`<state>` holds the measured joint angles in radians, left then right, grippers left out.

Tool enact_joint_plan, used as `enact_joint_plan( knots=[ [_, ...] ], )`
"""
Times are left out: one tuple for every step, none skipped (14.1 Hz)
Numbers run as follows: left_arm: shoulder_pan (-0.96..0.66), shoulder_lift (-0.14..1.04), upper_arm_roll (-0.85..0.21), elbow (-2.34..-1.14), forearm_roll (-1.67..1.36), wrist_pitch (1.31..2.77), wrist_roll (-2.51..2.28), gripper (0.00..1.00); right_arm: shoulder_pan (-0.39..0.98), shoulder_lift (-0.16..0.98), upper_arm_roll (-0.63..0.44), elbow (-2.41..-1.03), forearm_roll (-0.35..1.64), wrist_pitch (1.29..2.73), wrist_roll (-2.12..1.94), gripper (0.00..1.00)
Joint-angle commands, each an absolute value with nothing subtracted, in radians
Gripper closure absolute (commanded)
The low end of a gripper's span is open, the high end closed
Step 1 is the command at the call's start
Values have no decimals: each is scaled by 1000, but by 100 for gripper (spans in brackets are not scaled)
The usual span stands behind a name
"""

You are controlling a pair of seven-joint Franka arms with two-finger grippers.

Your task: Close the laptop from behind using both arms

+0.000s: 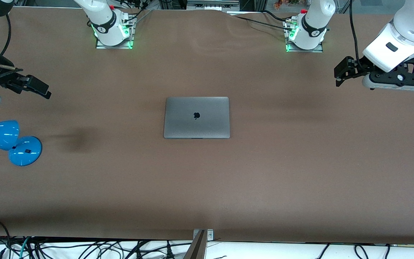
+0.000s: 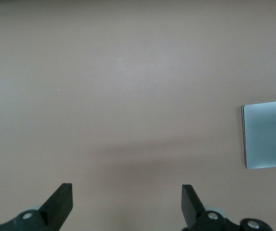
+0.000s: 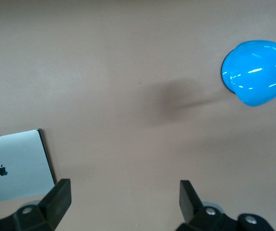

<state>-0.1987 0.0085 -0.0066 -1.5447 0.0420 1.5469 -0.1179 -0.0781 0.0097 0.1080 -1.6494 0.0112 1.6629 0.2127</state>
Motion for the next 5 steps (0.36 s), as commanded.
enact_joint_plan(
  knots=[
    [-213, 31, 0, -1505, 68, 1519, -140, 0, -86, -18, 114, -1678, 15, 1674, 195, 0],
    [-213, 31, 0, -1505, 69, 1519, -137, 0, -86, -18, 114, -1678, 15, 1674, 195, 0],
    [-210, 31, 0, -1505, 71, 1519, -133, 0, -86, -17, 115, -1678, 17, 1674, 195, 0],
    [-204, 31, 0, -1506, 71, 1520, -124, 0, -84, -17, 117, -1680, 15, 1672, 195, 0],
    [-199, 32, 3, -1503, 66, 1520, -123, 0, -84, -17, 118, -1678, 15, 1671, 195, 0]
  ],
)
